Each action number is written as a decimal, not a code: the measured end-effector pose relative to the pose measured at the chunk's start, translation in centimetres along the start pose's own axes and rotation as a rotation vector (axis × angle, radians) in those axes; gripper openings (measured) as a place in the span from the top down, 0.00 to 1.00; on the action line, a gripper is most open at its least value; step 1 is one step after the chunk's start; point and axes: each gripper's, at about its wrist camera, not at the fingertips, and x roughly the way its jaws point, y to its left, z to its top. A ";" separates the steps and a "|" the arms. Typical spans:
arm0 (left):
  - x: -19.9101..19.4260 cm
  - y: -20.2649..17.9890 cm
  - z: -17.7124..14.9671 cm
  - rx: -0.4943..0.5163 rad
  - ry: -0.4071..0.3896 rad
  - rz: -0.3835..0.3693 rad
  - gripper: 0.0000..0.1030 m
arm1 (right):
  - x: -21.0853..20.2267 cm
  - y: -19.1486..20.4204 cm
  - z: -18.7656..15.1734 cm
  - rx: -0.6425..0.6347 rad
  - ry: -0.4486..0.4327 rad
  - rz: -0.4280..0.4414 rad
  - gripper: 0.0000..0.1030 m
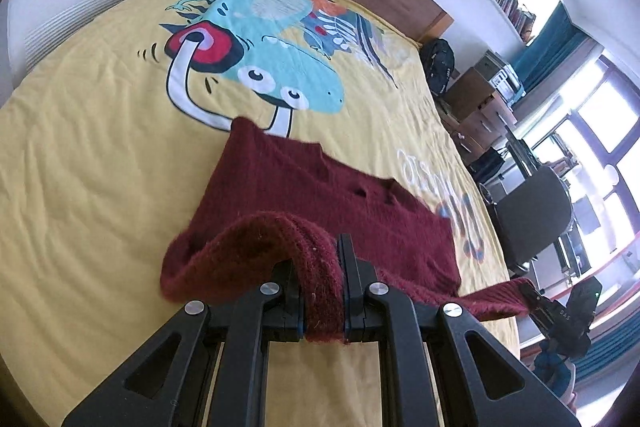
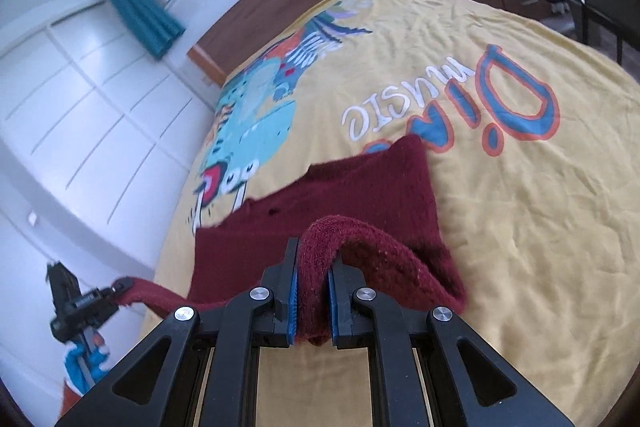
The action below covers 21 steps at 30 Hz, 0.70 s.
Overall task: Fold small clothes
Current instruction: 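Lift the hem with both tools and fold it toward the collar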
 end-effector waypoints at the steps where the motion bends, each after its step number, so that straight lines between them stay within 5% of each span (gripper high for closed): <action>1: 0.9 0.1 0.6 0.001 0.002 0.009 0.90 | 0.6 -0.2 0.4 0.015 -0.003 -0.003 0.89; 21: 14.0 4.5 4.0 -0.013 0.127 0.154 0.90 | 11.7 -3.1 4.4 0.056 0.033 -0.158 0.89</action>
